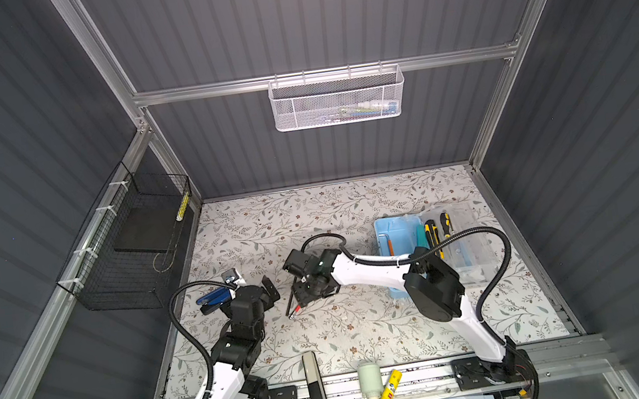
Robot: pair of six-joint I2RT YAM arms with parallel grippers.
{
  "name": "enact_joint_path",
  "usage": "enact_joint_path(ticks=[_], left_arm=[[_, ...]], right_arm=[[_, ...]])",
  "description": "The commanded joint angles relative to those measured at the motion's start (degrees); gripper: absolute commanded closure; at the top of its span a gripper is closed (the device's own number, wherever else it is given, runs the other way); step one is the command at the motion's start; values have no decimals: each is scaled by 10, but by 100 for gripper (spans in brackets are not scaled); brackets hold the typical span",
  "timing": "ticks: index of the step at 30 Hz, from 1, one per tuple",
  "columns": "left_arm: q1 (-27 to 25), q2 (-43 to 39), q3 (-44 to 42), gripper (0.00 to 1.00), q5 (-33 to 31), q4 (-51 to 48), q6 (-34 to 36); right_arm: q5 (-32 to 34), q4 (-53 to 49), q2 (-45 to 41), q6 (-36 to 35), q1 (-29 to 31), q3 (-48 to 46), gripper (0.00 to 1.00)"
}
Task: Pack the tool kit
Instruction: 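Close the right gripper on the red-handled hex key and lift it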
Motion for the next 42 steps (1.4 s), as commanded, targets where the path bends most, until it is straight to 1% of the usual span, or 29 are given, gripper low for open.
enact_joint_path(ticks=[1, 10, 14, 19, 23, 27, 32, 36, 39, 42], left_arm=[[3, -7, -10, 1, -7, 1, 1], [3, -11, -11, 1, -8, -1, 1], [3, -15, -12, 1, -10, -1, 0], [3, -21, -14, 1, -14, -5, -3], [4, -24, -15, 0, -14, -5, -2], [3, -20, -14, 1, -13, -3, -2], [3, -16, -13, 0, -11, -2, 0], [4, -17, -13, 1, -11, -2, 0], [3, -17, -13, 0, -11, -2, 0], [3, -14, -12, 1, -10, -2, 0]], right_arm=[[-3, -12, 25, 36, -4, 22, 30], [5, -32, 30, 35, -2, 18, 30], [1, -19, 33, 47, -2, 20, 29], [1, -20, 51, 62, -1, 39, 28], [6, -42, 68, 60, 2, 62, 28], [23, -89, 75, 42, 5, 76, 27], [24, -160, 81, 0, 8, 89, 28], [40, -211, 77, -27, 7, 92, 28], [55, -226, 55, -44, 7, 63, 28], [69, -221, 18, -57, -2, 5, 28]])
